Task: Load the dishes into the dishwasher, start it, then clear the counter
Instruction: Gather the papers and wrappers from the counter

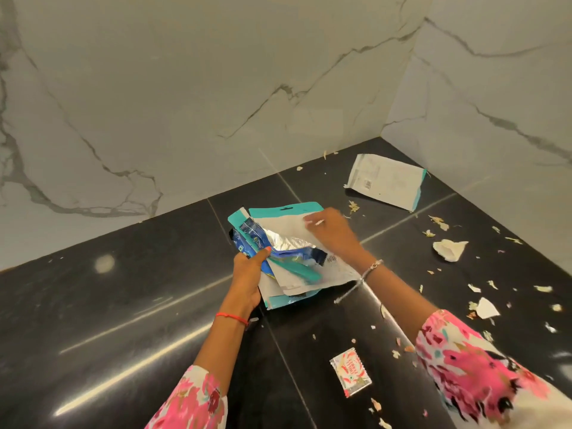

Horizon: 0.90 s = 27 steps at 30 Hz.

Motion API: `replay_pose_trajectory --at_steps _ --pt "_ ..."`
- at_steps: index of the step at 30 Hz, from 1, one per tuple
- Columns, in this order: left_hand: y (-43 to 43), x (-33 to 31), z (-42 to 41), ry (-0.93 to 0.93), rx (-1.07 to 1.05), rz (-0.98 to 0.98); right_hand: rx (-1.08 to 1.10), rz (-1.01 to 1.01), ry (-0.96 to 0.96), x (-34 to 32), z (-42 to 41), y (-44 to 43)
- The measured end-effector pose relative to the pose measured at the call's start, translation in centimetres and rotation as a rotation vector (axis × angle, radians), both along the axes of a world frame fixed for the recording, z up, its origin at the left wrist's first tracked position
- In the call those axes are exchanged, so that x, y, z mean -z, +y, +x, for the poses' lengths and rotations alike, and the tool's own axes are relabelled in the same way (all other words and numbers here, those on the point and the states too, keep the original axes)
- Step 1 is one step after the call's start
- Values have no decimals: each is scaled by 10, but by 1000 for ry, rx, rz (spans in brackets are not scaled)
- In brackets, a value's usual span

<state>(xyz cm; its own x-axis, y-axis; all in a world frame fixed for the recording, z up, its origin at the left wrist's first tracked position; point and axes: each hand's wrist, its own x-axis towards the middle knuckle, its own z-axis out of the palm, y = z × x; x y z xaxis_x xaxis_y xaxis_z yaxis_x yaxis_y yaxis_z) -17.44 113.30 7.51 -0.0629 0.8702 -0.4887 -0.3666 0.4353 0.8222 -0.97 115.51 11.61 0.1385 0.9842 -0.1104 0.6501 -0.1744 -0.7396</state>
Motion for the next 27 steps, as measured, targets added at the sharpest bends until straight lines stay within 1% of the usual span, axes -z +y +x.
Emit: replay_pose_trajectory --at_steps 1,3,6,9,13,15,19,20,22,24,27 --pt "6 0 5 9 10 6 56 37 -42 1 21 9" --pt "14 -1 11 12 19 15 201 44 -157 7 63 26" --pt "27 1 18 12 25 35 463 -84 -309 18 122 53" --pt "36 3 20 28 23 51 662 -249 -307 24 159 72" --pt "42 10 20 31 24 47 821 -324 -229 32 177 93" --pt "43 13 20 38 27 48 855 -311 -121 35 183 99" --pt "40 12 21 57 21 25 908 -107 173 37 189 87" --pt "39 11 21 54 25 25 926 -63 278 34 188 80" --pt "35 6 21 50 37 22 935 2 577 23 184 64" --pt "29 1 22 46 50 16 869 28 838 8 178 43" --pt "15 -6 21 36 80 8 676 48 1065 -9 165 7"
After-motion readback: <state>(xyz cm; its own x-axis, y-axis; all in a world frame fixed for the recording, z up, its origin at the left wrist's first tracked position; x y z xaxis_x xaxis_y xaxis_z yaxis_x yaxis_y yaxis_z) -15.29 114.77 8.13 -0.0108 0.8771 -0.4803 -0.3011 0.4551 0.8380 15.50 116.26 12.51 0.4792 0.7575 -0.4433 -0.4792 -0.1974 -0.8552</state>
